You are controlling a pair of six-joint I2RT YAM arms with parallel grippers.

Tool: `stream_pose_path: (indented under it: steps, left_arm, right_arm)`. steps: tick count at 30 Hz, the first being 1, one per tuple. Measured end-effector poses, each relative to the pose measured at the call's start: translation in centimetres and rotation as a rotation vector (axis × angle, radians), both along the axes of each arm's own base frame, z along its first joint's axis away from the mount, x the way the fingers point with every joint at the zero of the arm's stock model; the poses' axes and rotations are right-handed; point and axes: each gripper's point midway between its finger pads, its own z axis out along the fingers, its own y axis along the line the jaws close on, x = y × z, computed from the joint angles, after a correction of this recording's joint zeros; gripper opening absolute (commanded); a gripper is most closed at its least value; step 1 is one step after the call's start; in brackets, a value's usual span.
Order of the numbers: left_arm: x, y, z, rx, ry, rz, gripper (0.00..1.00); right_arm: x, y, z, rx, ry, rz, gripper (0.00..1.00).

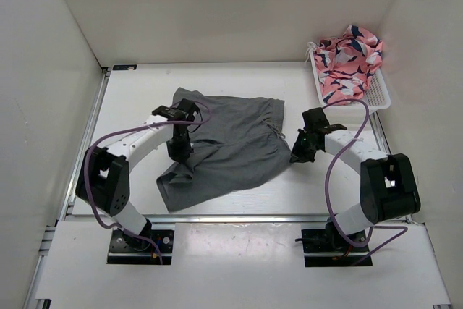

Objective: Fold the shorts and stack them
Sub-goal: Flatten the shorts out

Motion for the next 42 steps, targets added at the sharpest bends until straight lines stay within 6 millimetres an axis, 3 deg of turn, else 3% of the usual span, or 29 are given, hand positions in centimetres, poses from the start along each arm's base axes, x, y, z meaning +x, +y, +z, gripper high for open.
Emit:
stream_pose_path:
  steps: [2,8,10,12,15,25,28,31,34,36,38,40,42]
  left_arm:
    - [0.3,0.4,0.2,-0.008,0.001,0.000,0.10]
    - [0.6,0.6,0.1,-0.025,0.004,-0.017,0.10]
    - [0.7,0.5,0.1,-0.033,0.004,-0.023,0.22]
    - [0.7,0.5,0.0,-0.044,0.008,-0.025,0.24]
    - [1.1,0.9,-0.1,-0.055,0.012,-0.011,0.10]
    - [1.7,1.6,-0.8,-0.055,0.024,0.003,0.10]
    - [2.4,3.0,-0.6,-0.046,0.019,0.047,0.10]
    - [4.8,5.2,-0.3,-0.041,0.000,0.124,0.10]
    - [8.1,6.7,-1.2,-0.035,0.007,0.163,0.33]
    - [9.7,7.4,-2.8,-0.013,0.047,0.173,0.65]
    - [10.6,8.1,-4.6,0.009,0.086,0.180,0.84]
    - [10.5,8.6,-5.5,0.027,0.113,0.181,0.85]
    - [10.0,9.2,-5.1,0.043,0.129,0.192,0.81]
  right_arm:
    - [0.0,-0.1,0.0,-0.007,-0.001,-0.003,0.00]
    - [0.0,-0.4,-0.1,-0.022,-0.002,-0.008,0.00]
    - [0.0,-0.5,-0.1,-0.026,-0.002,-0.009,0.00]
    - [0.0,-0.5,-0.1,-0.029,-0.001,-0.010,0.00]
    - [0.0,-0.6,-0.2,-0.034,-0.001,-0.010,0.00]
    - [-0.1,-0.9,-0.3,-0.046,0.005,-0.013,0.00]
    - [-0.2,-0.9,-0.3,-0.051,0.005,-0.015,0.00]
    - [-0.2,-1.0,-0.2,-0.053,0.004,-0.016,0.00]
    - [-0.2,-1.0,-0.2,-0.052,0.004,-0.015,0.02]
    - [-0.2,-0.9,-0.2,-0.050,0.004,-0.011,0.14]
    - [-0.2,-1.0,-0.2,-0.054,0.004,-0.003,0.32]
    - [-0.3,-1.1,-0.2,-0.057,0.005,0.005,0.48]
    - [-0.4,-1.2,-0.2,-0.063,0.005,0.009,0.52]
